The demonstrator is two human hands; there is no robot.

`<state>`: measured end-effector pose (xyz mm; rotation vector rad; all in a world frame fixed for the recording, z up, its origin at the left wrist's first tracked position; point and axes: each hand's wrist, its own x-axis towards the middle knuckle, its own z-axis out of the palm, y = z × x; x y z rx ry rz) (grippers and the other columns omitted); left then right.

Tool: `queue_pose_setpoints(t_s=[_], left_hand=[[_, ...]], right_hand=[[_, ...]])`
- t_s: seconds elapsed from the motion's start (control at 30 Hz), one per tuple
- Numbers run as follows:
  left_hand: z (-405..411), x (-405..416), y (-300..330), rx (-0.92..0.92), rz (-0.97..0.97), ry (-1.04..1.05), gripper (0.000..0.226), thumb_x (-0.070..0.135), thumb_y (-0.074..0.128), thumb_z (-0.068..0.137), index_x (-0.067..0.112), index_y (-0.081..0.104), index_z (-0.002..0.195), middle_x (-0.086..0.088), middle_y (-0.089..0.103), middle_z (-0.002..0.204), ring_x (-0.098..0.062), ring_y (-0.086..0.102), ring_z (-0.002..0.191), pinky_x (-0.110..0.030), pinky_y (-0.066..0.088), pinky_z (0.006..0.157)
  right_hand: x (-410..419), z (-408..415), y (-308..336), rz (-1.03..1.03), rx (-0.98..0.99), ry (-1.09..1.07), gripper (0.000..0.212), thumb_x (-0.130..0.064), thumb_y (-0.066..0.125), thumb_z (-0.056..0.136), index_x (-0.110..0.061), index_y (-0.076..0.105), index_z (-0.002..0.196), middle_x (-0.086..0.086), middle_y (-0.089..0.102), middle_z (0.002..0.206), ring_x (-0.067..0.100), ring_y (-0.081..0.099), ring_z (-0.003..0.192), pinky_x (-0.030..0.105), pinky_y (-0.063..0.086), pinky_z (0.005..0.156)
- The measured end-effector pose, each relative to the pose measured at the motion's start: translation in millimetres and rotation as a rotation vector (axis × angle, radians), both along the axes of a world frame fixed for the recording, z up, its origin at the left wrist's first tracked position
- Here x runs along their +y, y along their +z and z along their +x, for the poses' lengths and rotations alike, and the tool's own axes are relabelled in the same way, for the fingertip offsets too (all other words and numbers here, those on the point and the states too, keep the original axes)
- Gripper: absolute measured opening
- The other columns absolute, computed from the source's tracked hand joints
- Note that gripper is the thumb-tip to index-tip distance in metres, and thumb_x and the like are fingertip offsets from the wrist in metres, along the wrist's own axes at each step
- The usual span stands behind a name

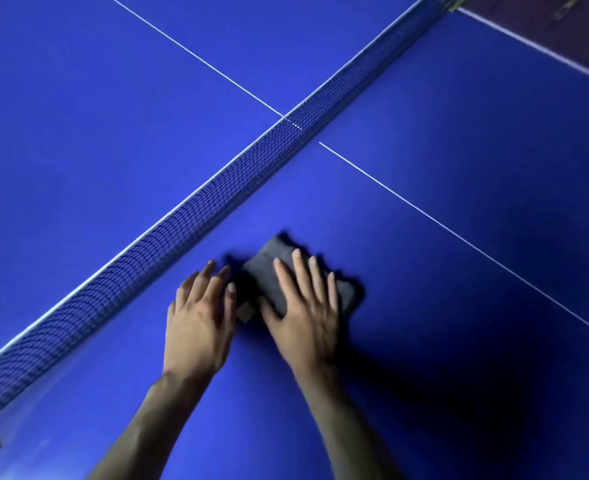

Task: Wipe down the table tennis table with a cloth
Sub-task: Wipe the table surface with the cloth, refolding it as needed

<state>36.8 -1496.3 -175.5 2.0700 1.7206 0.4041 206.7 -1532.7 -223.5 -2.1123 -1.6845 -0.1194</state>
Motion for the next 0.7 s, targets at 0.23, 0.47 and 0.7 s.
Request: queue_pose_setpoints(t_s=[0.23, 0.47, 0.7], left_hand=[[9, -19, -15, 0.091, -0.11, -0.067, 0.059, 0.046, 0.023, 0.1, 0.033, 0.043, 0.154, -0.001, 0.032, 0.165, -0.039, 0.026, 0.15, -0.061, 0.028, 0.116], [13, -18, -8, 0.052, -0.153, -0.031, 0.064, 0.052, 0.023, 0.094, 0.039, 0.04, 0.154, 0.006, 0.027, 0.167, -0.031, 0.018, 0.155, -0.054, 0.021, 0.122], [9, -2, 2, 0.144, -0.225, -0.142, 0.073, 0.057, 0.016, 0.093, 0.027, 0.043, 0.154, -0.007, 0.032, 0.163, -0.041, 0.03, 0.141, -0.06, 0.036, 0.1]], right_hand=[[86, 177, -6, -0.061, -0.054, -0.271, 0.065, -0.069, 0.046, 0.097, -0.032, 0.056, 0.149, 0.001, 0.043, 0.163, 0.027, 0.04, 0.15, 0.053, 0.025, 0.124], [101, 198, -5, -0.139, -0.003, -0.37, 0.07, -0.071, 0.036, 0.097, -0.033, 0.048, 0.155, 0.001, 0.034, 0.168, 0.025, 0.03, 0.155, 0.055, 0.014, 0.127], [-31, 54, 4, -0.04, 0.008, -0.238, 0.06, -0.061, 0.052, 0.101, -0.028, 0.054, 0.152, 0.005, 0.038, 0.166, 0.029, 0.036, 0.153, 0.058, 0.026, 0.122]])
